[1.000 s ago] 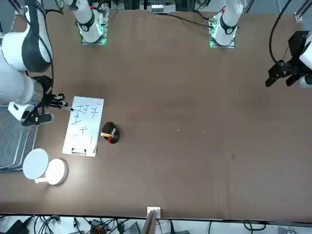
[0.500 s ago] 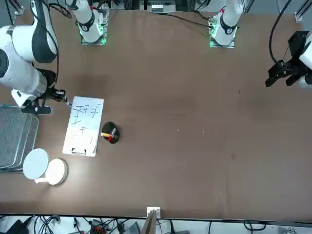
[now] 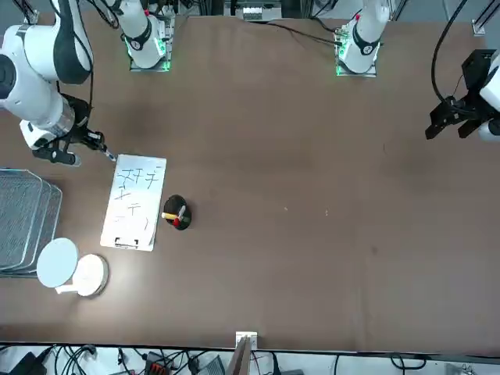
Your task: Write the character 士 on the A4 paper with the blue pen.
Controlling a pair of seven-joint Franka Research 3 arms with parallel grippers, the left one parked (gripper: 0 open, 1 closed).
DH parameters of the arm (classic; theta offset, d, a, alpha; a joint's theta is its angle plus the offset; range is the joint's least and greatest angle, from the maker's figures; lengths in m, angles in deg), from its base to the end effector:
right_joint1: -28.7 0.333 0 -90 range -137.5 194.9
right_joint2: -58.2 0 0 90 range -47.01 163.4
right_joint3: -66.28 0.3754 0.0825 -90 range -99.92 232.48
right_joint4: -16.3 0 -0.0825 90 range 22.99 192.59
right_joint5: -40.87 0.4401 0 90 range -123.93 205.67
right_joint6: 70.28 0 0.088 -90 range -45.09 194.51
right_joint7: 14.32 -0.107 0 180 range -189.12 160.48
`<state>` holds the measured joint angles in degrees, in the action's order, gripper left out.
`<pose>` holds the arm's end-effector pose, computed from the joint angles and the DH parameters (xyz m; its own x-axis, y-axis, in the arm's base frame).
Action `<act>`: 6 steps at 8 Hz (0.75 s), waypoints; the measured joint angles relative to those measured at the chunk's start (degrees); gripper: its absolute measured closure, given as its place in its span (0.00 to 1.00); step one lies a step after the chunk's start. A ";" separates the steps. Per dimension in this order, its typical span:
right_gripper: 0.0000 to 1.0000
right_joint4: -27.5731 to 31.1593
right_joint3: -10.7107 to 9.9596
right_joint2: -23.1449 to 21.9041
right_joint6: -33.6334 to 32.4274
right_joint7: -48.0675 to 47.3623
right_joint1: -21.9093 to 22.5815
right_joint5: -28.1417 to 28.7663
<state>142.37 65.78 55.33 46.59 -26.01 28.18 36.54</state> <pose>0.5526 -0.0141 0.4242 0.9778 -0.1860 -0.0963 -0.1782 -0.9804 0.0840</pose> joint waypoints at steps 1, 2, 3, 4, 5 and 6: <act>0.79 1.32 0.83 0.02 1.60 -1.69 -0.81 -1.13; 0.79 2.64 1.21 0.05 3.35 -2.53 -1.36 -1.75; 0.79 3.75 1.28 0.06 4.98 -2.73 -1.77 -1.89; 0.79 4.75 1.28 0.07 6.51 -2.80 -2.02 -1.92; 0.79 5.68 1.30 0.07 7.71 -2.98 -2.18 -1.92; 0.79 6.68 1.30 0.08 8.80 -3.74 -2.38 -1.92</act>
<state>149.06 67.08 55.41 55.39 -29.75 25.80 34.62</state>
